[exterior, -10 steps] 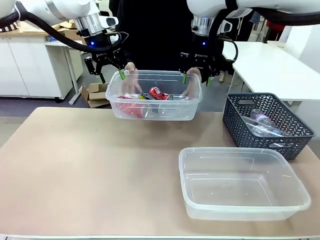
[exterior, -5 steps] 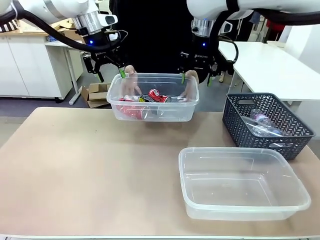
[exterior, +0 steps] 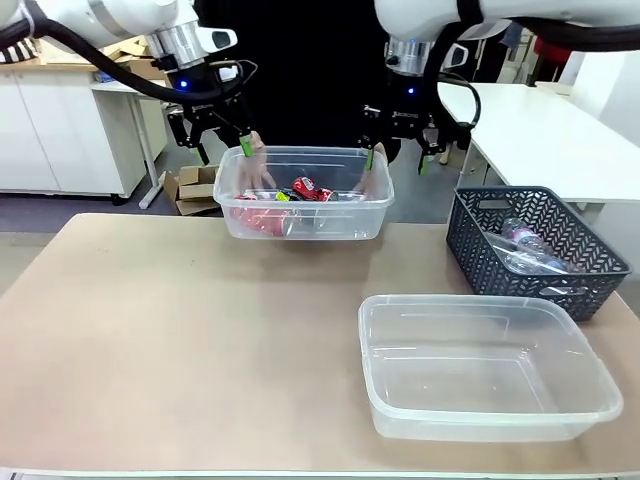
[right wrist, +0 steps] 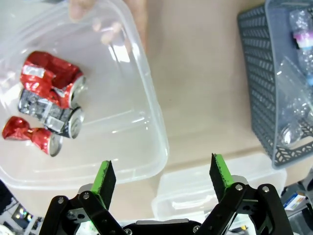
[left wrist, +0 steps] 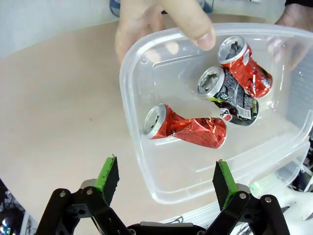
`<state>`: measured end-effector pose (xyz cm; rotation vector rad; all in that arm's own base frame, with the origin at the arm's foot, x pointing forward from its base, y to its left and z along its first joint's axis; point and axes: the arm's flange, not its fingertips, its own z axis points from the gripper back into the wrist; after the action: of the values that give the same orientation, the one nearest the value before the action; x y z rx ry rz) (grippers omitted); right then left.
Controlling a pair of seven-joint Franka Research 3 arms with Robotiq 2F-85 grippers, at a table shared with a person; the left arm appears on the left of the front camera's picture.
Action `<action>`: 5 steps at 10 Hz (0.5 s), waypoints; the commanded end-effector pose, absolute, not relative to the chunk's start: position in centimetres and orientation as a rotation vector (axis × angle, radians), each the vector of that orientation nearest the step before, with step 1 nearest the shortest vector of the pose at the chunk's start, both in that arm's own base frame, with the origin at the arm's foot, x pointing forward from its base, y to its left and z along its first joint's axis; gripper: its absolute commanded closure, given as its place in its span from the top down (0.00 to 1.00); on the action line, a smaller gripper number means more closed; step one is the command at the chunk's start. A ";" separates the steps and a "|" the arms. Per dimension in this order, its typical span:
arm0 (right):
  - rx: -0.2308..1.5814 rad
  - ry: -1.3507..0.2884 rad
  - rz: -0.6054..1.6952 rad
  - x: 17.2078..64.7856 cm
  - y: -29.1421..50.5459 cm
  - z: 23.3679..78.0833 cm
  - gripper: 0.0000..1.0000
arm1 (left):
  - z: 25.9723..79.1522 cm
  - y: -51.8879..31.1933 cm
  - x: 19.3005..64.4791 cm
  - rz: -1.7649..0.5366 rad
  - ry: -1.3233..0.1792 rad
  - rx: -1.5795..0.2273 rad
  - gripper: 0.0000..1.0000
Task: Sort the waste into each basket.
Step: Pick up the Organizing box on the right side of the table and lift it.
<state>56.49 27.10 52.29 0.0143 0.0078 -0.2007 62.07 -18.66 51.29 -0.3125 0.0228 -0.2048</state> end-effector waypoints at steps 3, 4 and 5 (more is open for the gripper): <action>0.024 0.001 -0.203 56.8 27.1 52.6 1.00 | 51.6 -18.6 62.3 -0.204 0.018 -0.315 1.00; 0.024 0.001 -0.203 56.8 27.1 52.6 1.00 | 51.6 -18.6 62.3 -0.204 0.018 -0.315 1.00; 0.024 0.001 -0.203 56.8 27.1 52.6 1.00 | 51.6 -18.6 62.3 -0.204 0.018 -0.315 1.00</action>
<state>56.62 27.14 52.44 0.0170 0.0047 -0.2010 62.24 -18.68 51.51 -0.3140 0.0173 -0.2054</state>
